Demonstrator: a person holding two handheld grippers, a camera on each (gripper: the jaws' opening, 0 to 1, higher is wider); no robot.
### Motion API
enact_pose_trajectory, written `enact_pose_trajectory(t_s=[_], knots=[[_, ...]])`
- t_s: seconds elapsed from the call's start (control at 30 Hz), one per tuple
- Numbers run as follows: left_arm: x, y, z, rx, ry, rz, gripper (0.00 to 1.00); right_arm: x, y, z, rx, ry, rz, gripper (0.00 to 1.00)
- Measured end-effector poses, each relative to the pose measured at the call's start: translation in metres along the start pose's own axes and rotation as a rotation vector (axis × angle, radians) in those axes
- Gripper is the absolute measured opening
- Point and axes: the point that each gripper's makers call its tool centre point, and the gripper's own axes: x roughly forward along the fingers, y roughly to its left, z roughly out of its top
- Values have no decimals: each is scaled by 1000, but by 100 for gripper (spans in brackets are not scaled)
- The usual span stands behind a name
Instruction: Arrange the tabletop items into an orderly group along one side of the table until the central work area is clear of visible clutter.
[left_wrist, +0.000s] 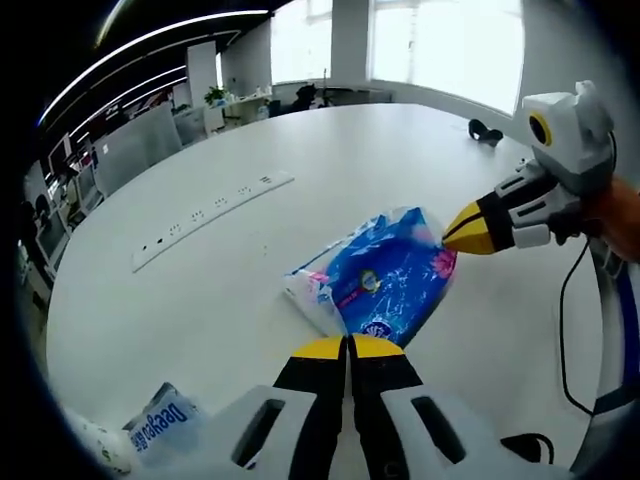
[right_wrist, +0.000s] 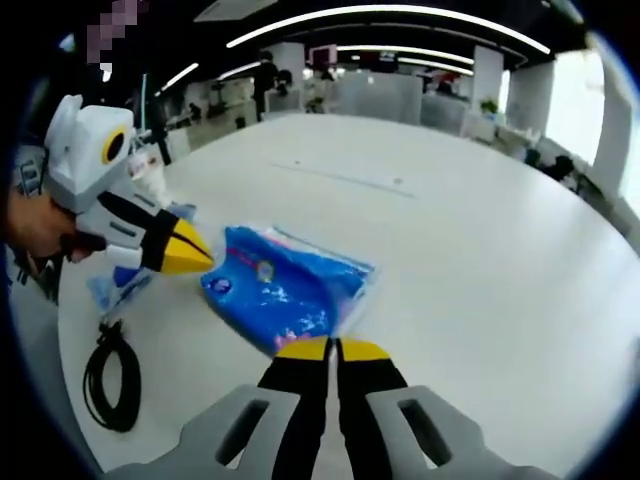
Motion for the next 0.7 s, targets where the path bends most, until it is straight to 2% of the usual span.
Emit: enact_pose_trajectory(t_s=[0.7], knots=[[11,0,-1,-24,15,-9,2,5,-7,-8,-12,31,-10,1]])
